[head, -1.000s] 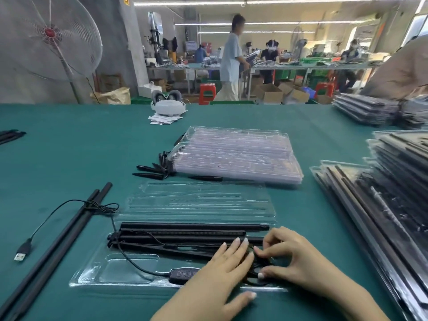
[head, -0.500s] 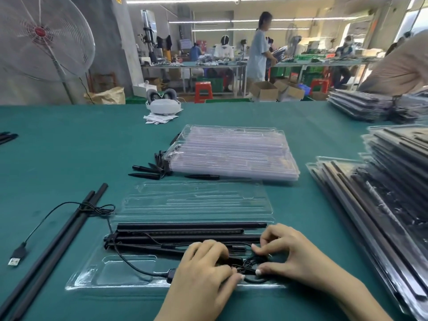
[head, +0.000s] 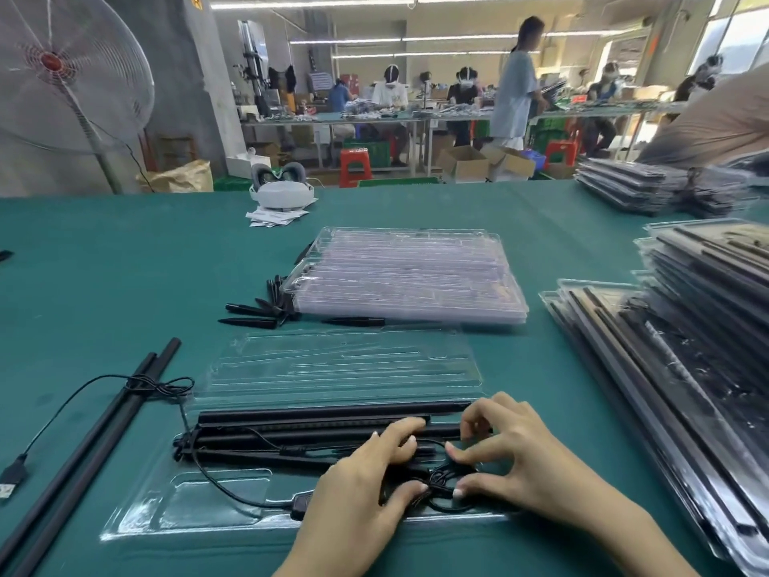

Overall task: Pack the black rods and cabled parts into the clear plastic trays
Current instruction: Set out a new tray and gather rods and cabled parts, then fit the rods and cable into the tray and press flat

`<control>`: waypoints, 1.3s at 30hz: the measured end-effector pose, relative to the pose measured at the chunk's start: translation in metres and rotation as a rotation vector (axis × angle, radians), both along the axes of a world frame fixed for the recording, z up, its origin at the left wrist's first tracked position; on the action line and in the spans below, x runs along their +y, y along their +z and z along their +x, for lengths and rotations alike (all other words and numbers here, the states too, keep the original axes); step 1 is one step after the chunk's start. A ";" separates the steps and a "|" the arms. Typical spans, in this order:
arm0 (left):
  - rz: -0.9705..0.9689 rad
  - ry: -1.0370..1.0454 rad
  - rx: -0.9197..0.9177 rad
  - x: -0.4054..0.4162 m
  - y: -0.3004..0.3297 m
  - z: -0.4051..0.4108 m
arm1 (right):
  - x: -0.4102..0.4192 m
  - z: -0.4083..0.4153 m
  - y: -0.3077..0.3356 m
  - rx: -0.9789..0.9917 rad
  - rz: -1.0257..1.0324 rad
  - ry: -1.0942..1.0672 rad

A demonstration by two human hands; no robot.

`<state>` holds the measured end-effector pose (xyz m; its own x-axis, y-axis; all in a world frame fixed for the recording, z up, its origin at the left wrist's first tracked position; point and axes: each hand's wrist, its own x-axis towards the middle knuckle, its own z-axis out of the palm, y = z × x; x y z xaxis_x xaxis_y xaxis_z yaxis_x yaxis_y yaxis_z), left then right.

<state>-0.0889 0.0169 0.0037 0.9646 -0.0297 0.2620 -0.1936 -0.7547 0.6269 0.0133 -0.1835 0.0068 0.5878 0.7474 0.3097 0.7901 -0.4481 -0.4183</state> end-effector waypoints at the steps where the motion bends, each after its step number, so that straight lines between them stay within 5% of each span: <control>1: 0.082 -0.027 0.005 -0.001 0.000 0.000 | 0.000 0.000 0.000 0.000 0.004 0.000; 5: 0.507 -0.018 0.079 -0.005 0.009 0.003 | 0.001 0.001 -0.001 -0.024 0.021 0.003; 11: 0.706 0.062 0.194 -0.014 0.011 0.009 | 0.001 0.002 -0.003 -0.041 0.038 0.004; 15: 0.727 -0.005 0.321 -0.012 0.015 0.006 | 0.001 0.002 -0.004 -0.032 0.031 0.009; 17: 0.740 -0.042 0.219 -0.008 0.011 0.014 | 0.000 0.002 -0.004 -0.028 0.028 0.012; 24: 0.594 -0.108 0.289 0.004 0.006 0.020 | -0.003 0.004 -0.005 0.046 0.026 0.001; 28: 0.582 -0.113 0.279 0.003 0.004 0.020 | -0.003 0.004 0.002 0.188 0.126 -0.019; 32: 0.583 -0.109 0.294 0.004 0.003 0.021 | 0.007 0.018 0.003 0.302 0.272 -0.295; 39: 0.576 -0.111 0.319 0.004 0.003 0.021 | 0.023 0.051 0.019 1.001 0.690 -0.464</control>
<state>-0.0678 0.0209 0.0066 0.9754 -0.1829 -0.1232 -0.1610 -0.9724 0.1689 0.0647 -0.1605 0.0256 0.9450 0.2764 -0.1749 -0.1674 -0.0506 -0.9846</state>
